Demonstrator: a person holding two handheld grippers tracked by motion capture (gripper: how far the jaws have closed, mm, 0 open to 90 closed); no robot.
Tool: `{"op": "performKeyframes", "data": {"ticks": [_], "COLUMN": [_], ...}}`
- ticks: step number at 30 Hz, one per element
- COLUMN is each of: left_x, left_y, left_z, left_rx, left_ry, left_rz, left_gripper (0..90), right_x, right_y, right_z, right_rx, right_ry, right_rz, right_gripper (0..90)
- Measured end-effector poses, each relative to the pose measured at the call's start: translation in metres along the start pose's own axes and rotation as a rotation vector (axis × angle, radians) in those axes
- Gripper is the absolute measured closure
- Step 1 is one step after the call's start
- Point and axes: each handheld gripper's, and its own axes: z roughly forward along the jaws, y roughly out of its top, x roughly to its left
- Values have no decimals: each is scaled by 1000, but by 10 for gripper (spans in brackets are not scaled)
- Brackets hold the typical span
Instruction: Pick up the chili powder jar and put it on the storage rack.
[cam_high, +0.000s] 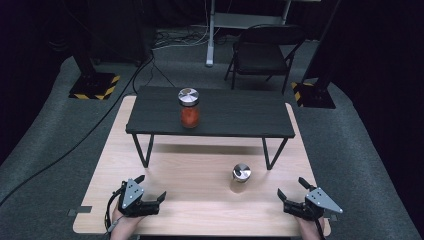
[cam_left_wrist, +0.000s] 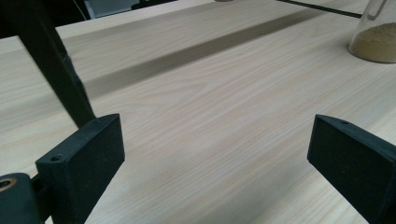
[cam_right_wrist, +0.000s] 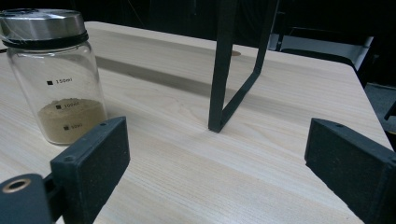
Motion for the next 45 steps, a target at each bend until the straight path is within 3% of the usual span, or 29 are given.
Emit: {"op": "performKeyframes", "data": {"ticks": [2, 13, 27, 45], "left_x": [0, 1, 4, 3], "left_y": [0, -7, -6, -6], "left_z": [0, -3, -3, -3], "left_rx": [7, -32, -28, -26], "left_ry": [18, 27, 12, 16], "left_rz": [10, 18, -6, -5], "left_gripper": [37, 44, 49, 50], "right_x": [0, 1, 2, 1], "right_y": [1, 0, 0, 1], "right_z": [0, 0, 0, 0], "right_rx": [4, 2, 0, 5], "right_ry": [2, -2, -5, -1], "right_rz": [-1, -7, -12, -7], "right_gripper": [59, 59, 59, 59]}}
